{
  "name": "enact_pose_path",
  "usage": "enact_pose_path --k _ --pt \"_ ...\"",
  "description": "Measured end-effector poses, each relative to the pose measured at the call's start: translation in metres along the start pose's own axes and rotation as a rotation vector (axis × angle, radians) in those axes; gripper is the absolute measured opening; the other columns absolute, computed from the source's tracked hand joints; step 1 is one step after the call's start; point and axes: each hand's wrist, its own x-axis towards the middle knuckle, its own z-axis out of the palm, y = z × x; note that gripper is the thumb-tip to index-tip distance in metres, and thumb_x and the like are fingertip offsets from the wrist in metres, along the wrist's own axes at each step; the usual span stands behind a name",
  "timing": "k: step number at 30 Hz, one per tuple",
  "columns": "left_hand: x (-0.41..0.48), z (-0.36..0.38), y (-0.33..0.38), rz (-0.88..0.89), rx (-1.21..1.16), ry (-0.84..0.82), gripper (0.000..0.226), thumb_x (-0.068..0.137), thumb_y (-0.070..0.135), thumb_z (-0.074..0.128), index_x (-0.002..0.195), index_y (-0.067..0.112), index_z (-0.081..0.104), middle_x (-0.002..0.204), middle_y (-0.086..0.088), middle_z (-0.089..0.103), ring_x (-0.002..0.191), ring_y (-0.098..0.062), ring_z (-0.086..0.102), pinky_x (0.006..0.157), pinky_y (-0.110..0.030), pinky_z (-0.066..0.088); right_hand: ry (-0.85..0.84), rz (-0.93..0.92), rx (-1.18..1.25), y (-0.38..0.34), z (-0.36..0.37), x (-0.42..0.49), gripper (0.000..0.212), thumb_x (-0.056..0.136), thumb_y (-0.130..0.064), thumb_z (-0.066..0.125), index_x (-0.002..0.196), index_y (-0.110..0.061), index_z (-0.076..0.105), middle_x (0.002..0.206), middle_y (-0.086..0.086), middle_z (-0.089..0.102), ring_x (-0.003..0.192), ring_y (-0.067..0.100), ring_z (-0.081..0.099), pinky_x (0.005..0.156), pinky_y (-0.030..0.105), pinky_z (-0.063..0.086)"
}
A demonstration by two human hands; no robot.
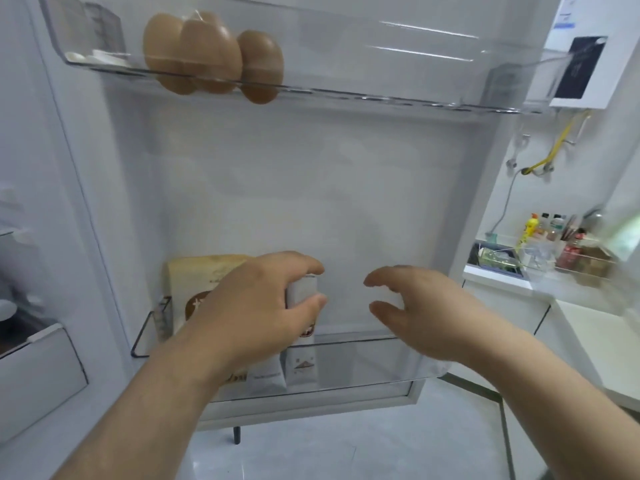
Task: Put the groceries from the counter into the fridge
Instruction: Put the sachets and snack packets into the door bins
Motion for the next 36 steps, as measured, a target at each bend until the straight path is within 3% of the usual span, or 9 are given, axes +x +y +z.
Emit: enact_pose_path --k 4,8,12,19,22,26,31,36 --pt "0.011 0.009 0.018 0.098 0.138 -0.033 0.048 0.091 0.053 0.051 0.135 0.034 0.054 0.141 0.021 0.05 0.131 0.0 0.041 0.099 -0.013 0.027 0.085 0.08 -0.121 0.01 -0.011 -0.032 0.041 0.099 -0.041 0.048 0.14 -0.038 0.043 0.141 -0.017 0.048 0.129 0.012 0.045 0.102 0.028 0.04" --pt "0.018 0.026 0.037 0.152 0.089 -0.059 0.049 0.094 0.051 0.049 0.141 0.036 0.047 0.147 0.022 0.043 0.136 0.001 0.034 0.101 -0.012 0.023 0.153 0.183 -0.148 0.029 -0.018 -0.064 0.039 0.099 -0.042 0.047 0.138 -0.038 0.044 0.138 -0.02 0.05 0.127 0.009 0.046 0.094 0.023 0.038" --pt "0.02 0.05 0.057 0.22 0.011 -0.098 0.058 0.084 0.058 0.04 0.136 0.035 0.053 0.141 0.021 0.05 0.131 0.0 0.04 0.092 -0.009 0.022 0.184 0.32 -0.111 0.049 -0.024 -0.098 0.039 0.099 -0.041 0.048 0.137 -0.037 0.046 0.139 -0.021 0.05 0.128 0.007 0.046 0.105 0.029 0.041" --pt "0.022 0.09 0.096 0.345 -0.101 -0.158 0.044 0.081 0.046 0.051 0.117 0.026 0.069 0.117 0.012 0.069 0.109 -0.014 0.062 0.082 -0.022 0.038 0.255 0.555 -0.097 0.079 -0.026 -0.158 0.038 0.099 -0.037 0.05 0.136 -0.035 0.051 0.138 -0.019 0.053 0.119 0.003 0.051 0.1 0.023 0.038" --pt "0.024 0.112 0.113 0.415 -0.112 -0.21 0.042 0.091 0.047 0.051 0.128 0.029 0.062 0.128 0.015 0.062 0.121 -0.007 0.054 0.091 -0.02 0.037 0.261 0.652 -0.112 0.09 -0.028 -0.185 0.041 0.098 -0.038 0.05 0.139 -0.034 0.049 0.14 -0.019 0.051 0.125 0.003 0.048 0.103 0.022 0.037" --pt "0.03 0.139 0.137 0.501 -0.146 -0.305 0.046 0.091 0.049 0.047 0.129 0.029 0.061 0.127 0.015 0.063 0.117 -0.004 0.055 0.089 -0.016 0.036 0.286 0.78 -0.103 0.107 -0.03 -0.225 0.041 0.098 -0.036 0.05 0.139 -0.034 0.048 0.138 -0.018 0.051 0.126 0.004 0.046 0.099 0.021 0.037" --pt "0.044 0.187 0.177 0.602 -0.146 -0.449 0.045 0.096 0.044 0.051 0.14 0.034 0.048 0.14 0.019 0.051 0.13 -0.003 0.044 0.105 -0.023 0.036 0.29 0.924 -0.117 0.138 -0.035 -0.273 0.043 0.098 -0.038 0.05 0.141 -0.034 0.046 0.143 -0.02 0.048 0.131 0.003 0.044 0.103 0.022 0.036" --pt "0.052 0.24 0.229 0.649 -0.148 -0.558 0.046 0.098 0.042 0.05 0.143 0.036 0.044 0.144 0.02 0.047 0.132 -0.003 0.041 0.109 -0.023 0.034 0.286 1.069 -0.184 0.181 -0.043 -0.326 0.043 0.099 -0.038 0.049 0.141 -0.033 0.045 0.144 -0.02 0.046 0.134 0.003 0.041 0.098 0.018 0.031"
